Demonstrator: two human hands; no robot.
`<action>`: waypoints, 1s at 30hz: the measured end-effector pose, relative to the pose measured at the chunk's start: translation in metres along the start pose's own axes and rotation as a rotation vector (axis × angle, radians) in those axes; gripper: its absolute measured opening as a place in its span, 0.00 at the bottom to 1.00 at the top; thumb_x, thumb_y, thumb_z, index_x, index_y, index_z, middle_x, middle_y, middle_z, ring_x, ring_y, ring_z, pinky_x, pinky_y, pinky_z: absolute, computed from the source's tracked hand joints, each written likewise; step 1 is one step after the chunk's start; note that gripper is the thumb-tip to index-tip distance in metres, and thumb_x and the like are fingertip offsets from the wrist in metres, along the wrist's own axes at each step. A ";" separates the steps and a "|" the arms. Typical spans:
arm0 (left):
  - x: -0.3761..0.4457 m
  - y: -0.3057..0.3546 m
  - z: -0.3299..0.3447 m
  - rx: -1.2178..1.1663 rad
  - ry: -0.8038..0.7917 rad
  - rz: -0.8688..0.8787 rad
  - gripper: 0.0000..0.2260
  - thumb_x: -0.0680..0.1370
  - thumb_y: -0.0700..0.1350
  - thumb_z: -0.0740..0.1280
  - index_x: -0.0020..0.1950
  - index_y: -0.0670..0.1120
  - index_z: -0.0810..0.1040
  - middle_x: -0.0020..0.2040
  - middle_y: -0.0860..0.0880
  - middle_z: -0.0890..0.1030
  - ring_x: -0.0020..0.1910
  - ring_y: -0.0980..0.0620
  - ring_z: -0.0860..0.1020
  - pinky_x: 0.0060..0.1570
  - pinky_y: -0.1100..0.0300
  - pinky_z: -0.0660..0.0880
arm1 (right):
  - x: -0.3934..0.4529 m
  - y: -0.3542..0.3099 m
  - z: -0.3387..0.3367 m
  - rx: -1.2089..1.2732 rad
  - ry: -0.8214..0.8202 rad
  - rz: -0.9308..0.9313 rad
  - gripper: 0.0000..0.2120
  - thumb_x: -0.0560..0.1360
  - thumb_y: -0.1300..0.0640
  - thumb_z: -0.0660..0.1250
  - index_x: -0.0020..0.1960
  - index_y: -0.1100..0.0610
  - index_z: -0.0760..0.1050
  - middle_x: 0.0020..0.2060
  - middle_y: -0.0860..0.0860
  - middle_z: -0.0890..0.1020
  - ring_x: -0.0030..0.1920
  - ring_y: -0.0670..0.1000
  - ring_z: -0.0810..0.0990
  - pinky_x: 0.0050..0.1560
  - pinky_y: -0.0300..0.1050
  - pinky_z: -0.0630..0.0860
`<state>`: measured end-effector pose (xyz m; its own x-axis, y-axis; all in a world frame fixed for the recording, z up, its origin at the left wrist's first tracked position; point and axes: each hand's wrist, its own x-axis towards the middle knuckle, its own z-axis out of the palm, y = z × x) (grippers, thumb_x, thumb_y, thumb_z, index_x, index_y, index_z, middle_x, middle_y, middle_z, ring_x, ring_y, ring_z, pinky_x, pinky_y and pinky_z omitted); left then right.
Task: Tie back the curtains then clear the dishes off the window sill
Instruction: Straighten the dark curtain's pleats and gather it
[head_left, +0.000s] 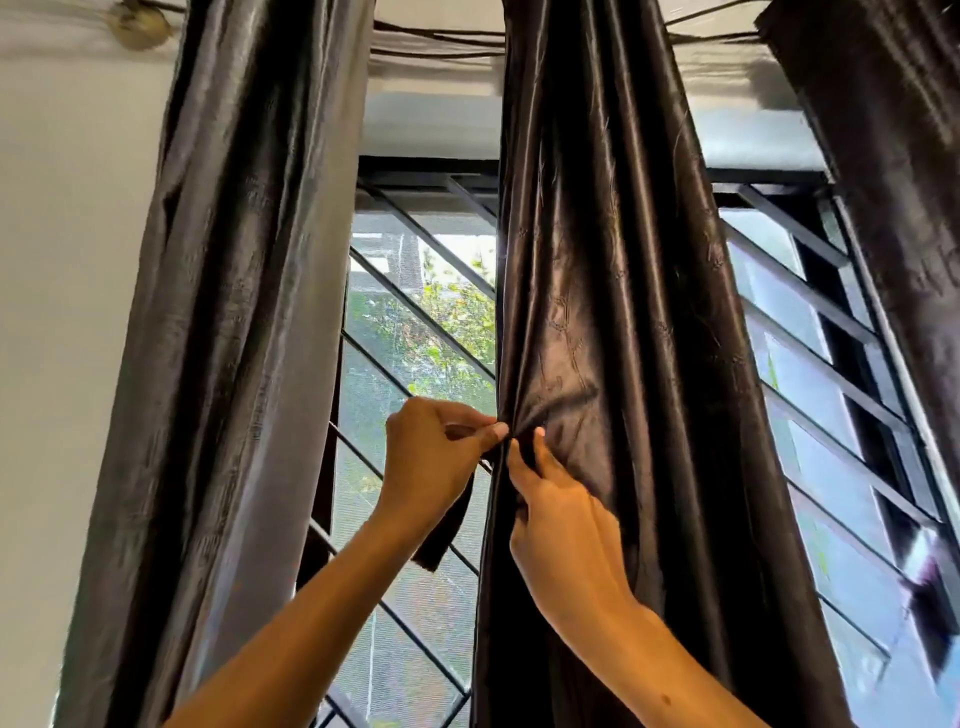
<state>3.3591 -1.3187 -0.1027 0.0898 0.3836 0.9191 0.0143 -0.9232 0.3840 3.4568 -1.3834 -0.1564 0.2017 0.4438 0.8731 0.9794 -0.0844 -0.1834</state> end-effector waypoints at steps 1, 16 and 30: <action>0.000 0.001 0.001 -0.007 -0.007 0.006 0.05 0.68 0.43 0.77 0.42 0.45 0.86 0.36 0.51 0.84 0.36 0.65 0.81 0.38 0.77 0.73 | -0.001 0.001 0.001 -0.008 -0.010 -0.013 0.32 0.77 0.63 0.54 0.77 0.45 0.50 0.78 0.47 0.46 0.75 0.47 0.57 0.65 0.42 0.66; 0.016 0.001 0.004 0.208 -0.048 -0.003 0.04 0.67 0.38 0.75 0.42 0.41 0.85 0.37 0.46 0.84 0.34 0.59 0.80 0.41 0.67 0.78 | 0.040 0.074 -0.003 0.473 0.212 0.398 0.56 0.65 0.32 0.66 0.77 0.56 0.39 0.77 0.59 0.49 0.76 0.58 0.47 0.73 0.62 0.49; 0.004 0.006 0.020 0.102 -0.035 0.052 0.06 0.68 0.40 0.76 0.44 0.42 0.85 0.35 0.53 0.81 0.31 0.68 0.78 0.36 0.77 0.73 | 0.010 0.027 -0.003 0.143 0.019 -0.076 0.25 0.83 0.53 0.49 0.78 0.53 0.46 0.77 0.49 0.53 0.75 0.47 0.57 0.66 0.40 0.63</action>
<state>3.3793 -1.3234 -0.0984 0.1275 0.3354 0.9334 0.1099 -0.9401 0.3228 3.4853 -1.3842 -0.1511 0.1289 0.4273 0.8949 0.9810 0.0773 -0.1782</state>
